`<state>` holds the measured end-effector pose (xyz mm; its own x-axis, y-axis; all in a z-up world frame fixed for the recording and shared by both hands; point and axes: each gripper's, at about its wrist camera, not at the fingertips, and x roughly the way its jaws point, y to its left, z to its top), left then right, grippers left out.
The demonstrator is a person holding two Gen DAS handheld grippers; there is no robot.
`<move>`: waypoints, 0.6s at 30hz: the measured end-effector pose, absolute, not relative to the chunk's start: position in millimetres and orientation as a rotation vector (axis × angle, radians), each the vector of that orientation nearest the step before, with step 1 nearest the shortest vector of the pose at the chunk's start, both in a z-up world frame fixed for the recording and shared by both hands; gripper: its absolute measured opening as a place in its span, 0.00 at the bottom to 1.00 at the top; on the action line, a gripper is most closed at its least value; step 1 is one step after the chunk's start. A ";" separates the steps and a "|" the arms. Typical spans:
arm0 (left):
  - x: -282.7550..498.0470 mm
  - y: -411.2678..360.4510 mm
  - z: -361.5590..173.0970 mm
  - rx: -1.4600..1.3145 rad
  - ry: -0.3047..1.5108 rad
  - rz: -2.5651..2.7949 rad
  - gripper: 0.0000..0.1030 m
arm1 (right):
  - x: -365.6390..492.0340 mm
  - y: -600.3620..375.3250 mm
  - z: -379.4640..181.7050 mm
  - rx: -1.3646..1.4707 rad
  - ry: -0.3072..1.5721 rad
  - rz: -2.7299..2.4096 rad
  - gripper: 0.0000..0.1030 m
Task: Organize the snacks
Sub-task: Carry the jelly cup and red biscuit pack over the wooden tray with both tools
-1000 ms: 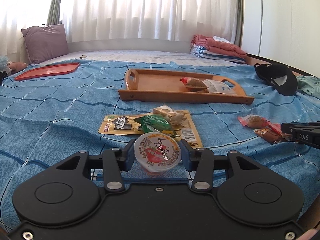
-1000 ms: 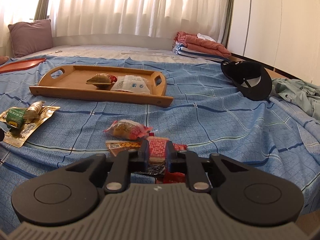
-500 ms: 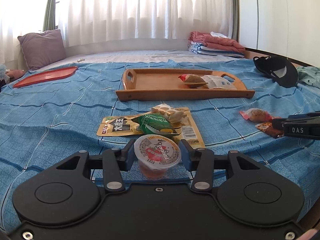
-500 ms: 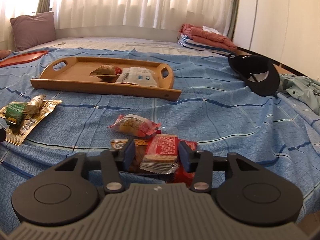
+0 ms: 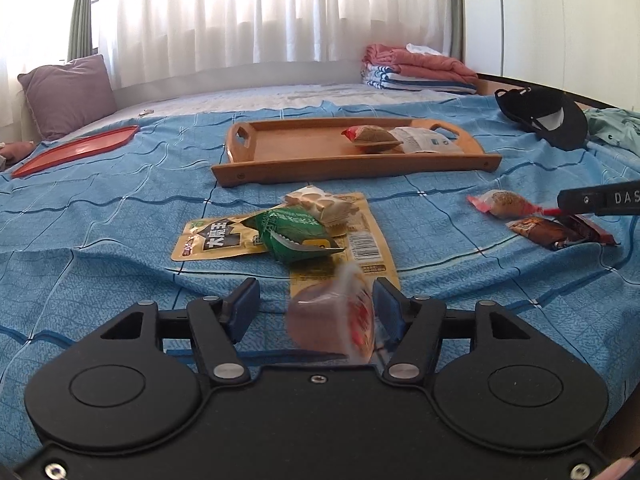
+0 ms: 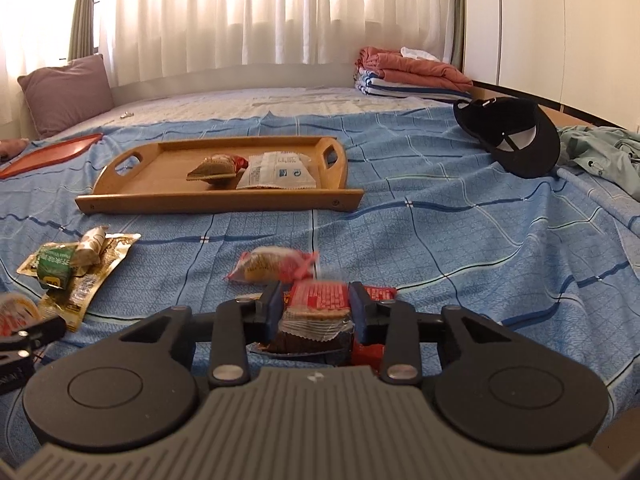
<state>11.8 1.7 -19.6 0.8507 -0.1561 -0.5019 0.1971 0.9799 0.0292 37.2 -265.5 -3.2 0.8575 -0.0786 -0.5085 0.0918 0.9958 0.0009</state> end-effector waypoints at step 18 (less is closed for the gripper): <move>-1.5 7.3 -20.2 -0.008 0.545 -0.211 0.69 | 21.0 -251.0 -7.0 -0.026 0.518 -0.078 0.40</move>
<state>-1.5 7.3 -20.2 0.8339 -0.2016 -0.5138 0.1976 0.9782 -0.0632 21.0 -251.0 -7.0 0.8659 -0.0811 -0.4937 0.0678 0.9967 -0.0449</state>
